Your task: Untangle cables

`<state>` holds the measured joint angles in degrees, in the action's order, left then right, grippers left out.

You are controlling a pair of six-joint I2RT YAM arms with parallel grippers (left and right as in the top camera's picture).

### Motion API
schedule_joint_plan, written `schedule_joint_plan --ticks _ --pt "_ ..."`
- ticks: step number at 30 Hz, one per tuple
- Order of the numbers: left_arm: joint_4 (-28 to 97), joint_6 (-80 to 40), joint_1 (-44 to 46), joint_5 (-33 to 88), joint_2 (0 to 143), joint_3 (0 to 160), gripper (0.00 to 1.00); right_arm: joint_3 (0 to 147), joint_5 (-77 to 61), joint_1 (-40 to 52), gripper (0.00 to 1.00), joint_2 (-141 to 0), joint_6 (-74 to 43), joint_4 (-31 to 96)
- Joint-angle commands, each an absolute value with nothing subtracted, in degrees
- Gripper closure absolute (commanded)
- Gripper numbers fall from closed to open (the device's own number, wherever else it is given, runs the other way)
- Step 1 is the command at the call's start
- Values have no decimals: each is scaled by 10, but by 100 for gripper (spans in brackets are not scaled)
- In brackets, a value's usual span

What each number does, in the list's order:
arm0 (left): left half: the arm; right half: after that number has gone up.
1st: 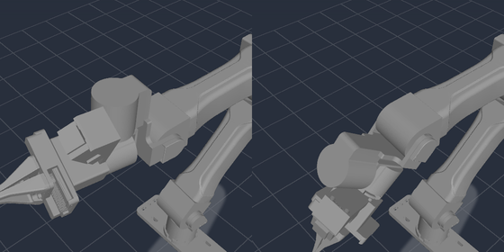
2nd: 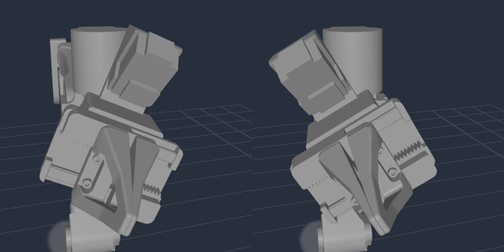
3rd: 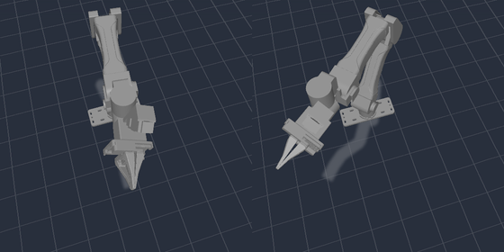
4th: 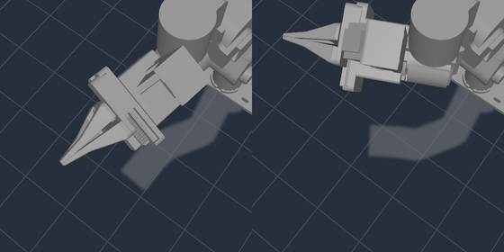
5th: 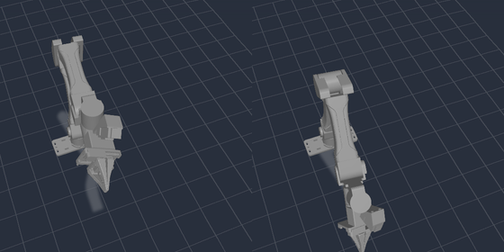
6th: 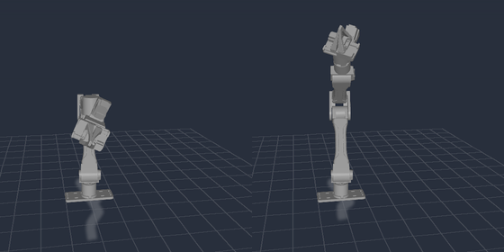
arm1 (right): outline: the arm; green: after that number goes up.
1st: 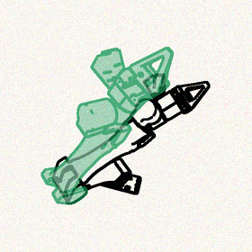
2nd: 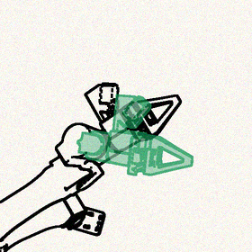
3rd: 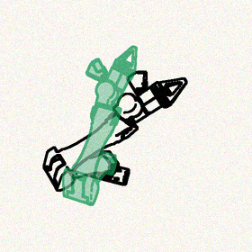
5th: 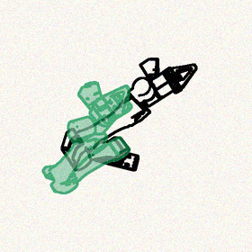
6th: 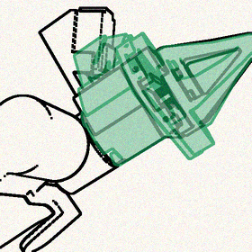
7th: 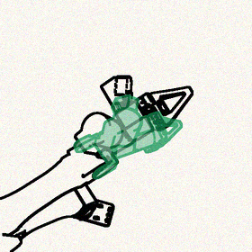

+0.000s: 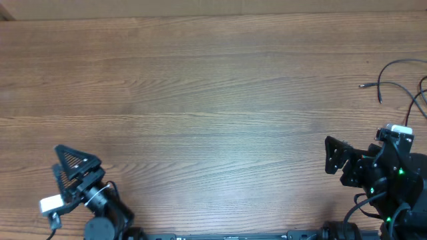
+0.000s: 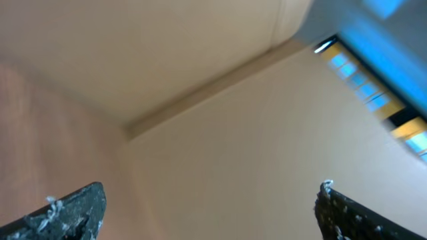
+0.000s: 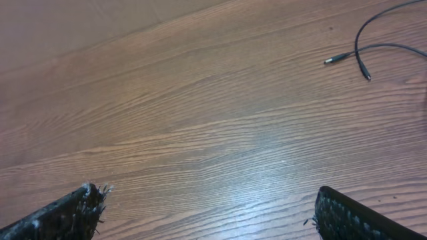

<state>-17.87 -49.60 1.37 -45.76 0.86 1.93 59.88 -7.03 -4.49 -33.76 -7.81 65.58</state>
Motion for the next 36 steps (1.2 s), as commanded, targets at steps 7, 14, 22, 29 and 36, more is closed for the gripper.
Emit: schedule_joint_plan --ticks 7,14,22,29,36 --pt "-88 -570 10 -449 2 3 0 597 -67 -45 0 -335 -70 653" --pt "30 -565 10 -343 2 3 0 597 -67 -45 0 -335 -70 653" --pt "27 -449 10 -279 2 3 1 597 -67 -45 0 -335 -70 653" --pt "28 -242 10 -215 2 3 0 597 -67 -45 0 -335 -70 653" --pt "31 -51 10 -147 2 3 0 597 -67 -45 0 -335 -70 653"
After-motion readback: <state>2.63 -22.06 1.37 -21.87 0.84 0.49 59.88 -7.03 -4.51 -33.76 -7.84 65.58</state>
